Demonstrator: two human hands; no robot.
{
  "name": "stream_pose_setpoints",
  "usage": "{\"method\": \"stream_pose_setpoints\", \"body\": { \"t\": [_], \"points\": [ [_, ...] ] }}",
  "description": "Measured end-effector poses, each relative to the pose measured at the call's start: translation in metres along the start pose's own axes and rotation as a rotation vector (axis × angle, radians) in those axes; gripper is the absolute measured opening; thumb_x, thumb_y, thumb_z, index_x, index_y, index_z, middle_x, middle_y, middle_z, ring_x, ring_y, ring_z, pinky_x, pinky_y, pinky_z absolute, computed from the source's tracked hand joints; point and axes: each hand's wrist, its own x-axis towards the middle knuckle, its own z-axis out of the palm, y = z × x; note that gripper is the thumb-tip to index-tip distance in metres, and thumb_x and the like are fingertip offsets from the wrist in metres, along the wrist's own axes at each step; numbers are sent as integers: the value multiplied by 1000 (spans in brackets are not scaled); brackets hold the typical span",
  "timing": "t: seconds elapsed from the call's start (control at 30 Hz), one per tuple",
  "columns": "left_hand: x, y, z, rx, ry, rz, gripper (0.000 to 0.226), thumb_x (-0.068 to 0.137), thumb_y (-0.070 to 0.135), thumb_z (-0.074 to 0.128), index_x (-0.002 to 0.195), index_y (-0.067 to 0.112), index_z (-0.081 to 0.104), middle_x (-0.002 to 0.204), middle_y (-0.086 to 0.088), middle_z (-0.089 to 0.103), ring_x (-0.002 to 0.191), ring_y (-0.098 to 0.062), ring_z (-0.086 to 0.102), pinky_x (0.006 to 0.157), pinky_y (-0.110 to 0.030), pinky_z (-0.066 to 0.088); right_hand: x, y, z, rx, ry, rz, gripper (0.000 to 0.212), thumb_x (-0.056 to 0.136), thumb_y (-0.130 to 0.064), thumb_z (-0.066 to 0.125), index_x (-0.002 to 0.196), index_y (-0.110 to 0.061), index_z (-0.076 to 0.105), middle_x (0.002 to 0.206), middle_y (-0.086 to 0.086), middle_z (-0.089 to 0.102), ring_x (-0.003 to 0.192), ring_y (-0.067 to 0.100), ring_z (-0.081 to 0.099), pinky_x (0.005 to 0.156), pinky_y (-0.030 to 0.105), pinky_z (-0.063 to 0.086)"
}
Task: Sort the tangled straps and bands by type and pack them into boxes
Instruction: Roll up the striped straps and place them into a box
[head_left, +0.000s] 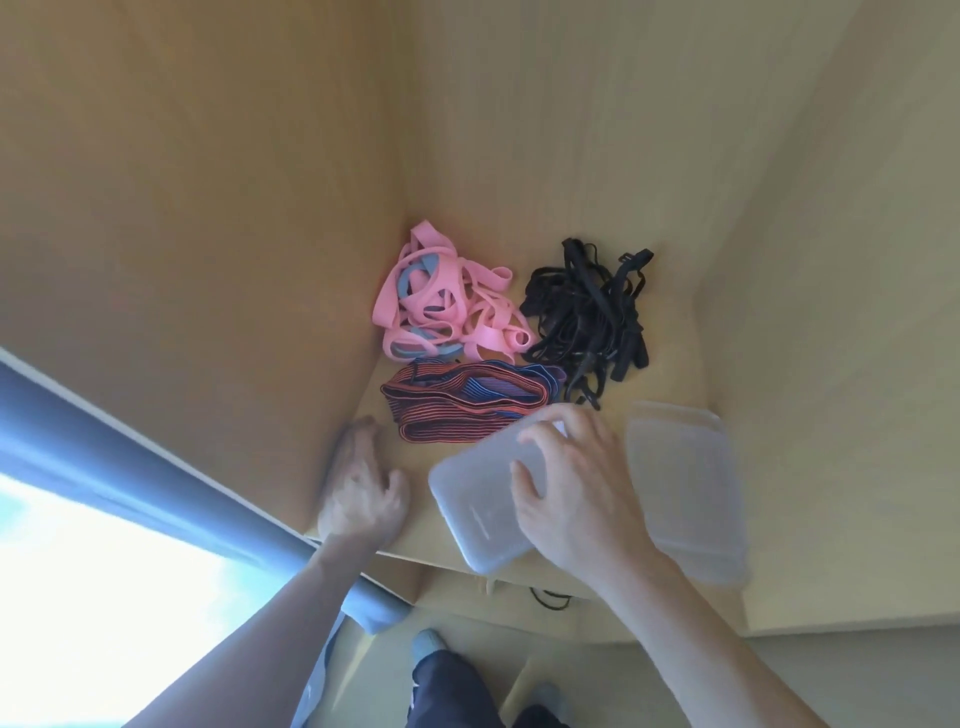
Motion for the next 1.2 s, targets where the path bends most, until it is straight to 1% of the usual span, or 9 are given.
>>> {"method": "stream_pose_setpoints", "body": {
  "t": [0.07, 0.13, 0.27, 0.37, 0.67, 0.77, 0.87, 1.03, 1.2],
  "points": [
    [-1, 1, -1, 2, 7, 6, 69, 73, 30, 40, 141, 16, 42, 152, 0, 40, 138, -20, 39, 112, -37, 37, 0, 26, -5, -114, -153, 62, 44, 94, -44, 55, 131, -20, 59, 148, -3, 39, 139, 22, 33, 115, 38, 28],
    [-2, 2, -1, 2, 11, 13, 66, 73, 28, 41, 138, 14, 44, 152, 0, 40, 138, -20, 39, 113, -36, 36, -5, 42, -4, -87, -279, 104, 59, 96, -54, 49, 145, -22, 45, 163, -10, 18, 146, 17, 22, 119, 36, 24],
    [-2, 3, -2, 21, 14, 11, 65, 73, 27, 40, 137, 13, 46, 154, 1, 39, 140, -20, 38, 114, -36, 35, -28, 45, -1, 2, -335, 129, 75, 94, -64, 43, 154, -21, 27, 164, -18, -9, 143, 15, 20, 113, 34, 35],
    [-2, 5, -2, 43, 15, 22, 61, 74, 25, 41, 132, 9, 51, 153, -4, 41, 142, -21, 37, 116, -35, 33, -44, 39, 4, 17, -314, 180, 82, 96, -58, 48, 158, -19, 13, 161, -12, -13, 148, 19, 17, 117, 32, 29],
    [-4, 10, -6, 66, 2, 27, 57, 76, 25, 39, 127, 4, 55, 152, -8, 42, 142, -23, 36, 116, -35, 32, -54, 21, 5, 86, -293, 192, 75, 99, -54, 46, 157, -17, 16, 156, -10, -1, 143, 14, 31, 112, 25, 34],
    [-4, 12, -6, 66, 6, 11, 56, 79, 27, 37, 127, 6, 55, 153, -5, 42, 140, -22, 39, 113, -34, 36, -42, 19, -9, -48, -291, 184, 57, 97, -57, 43, 143, -24, 39, 147, -8, 32, 126, 17, 50, 101, 30, 44],
    [-4, 13, -4, 56, 16, 7, 51, 82, 28, 38, 125, 7, 55, 152, -4, 43, 138, -21, 41, 110, -35, 39, -13, 16, -23, -188, -175, 136, 37, 92, -52, 48, 113, -26, 62, 113, -8, 61, 107, 19, 57, 93, 35, 45],
    [-1, 6, -1, 38, 52, 25, 30, 89, 14, 49, 118, 10, 56, 148, -4, 46, 137, -20, 42, 108, -37, 41, 58, -5, -6, -66, -129, -25, 25, 89, -37, 67, 108, -20, 66, 111, -2, 57, 109, 24, 52, 97, 39, 43],
    [-1, 3, 2, 25, 86, 43, 35, 85, 22, 41, 114, 11, 56, 145, -4, 49, 137, -20, 42, 108, -37, 42, 117, -23, 47, -192, -228, -151, 48, 87, -47, 69, 123, -17, 59, 128, 4, 48, 125, 28, 43, 110, 43, 33]
  ]
}}
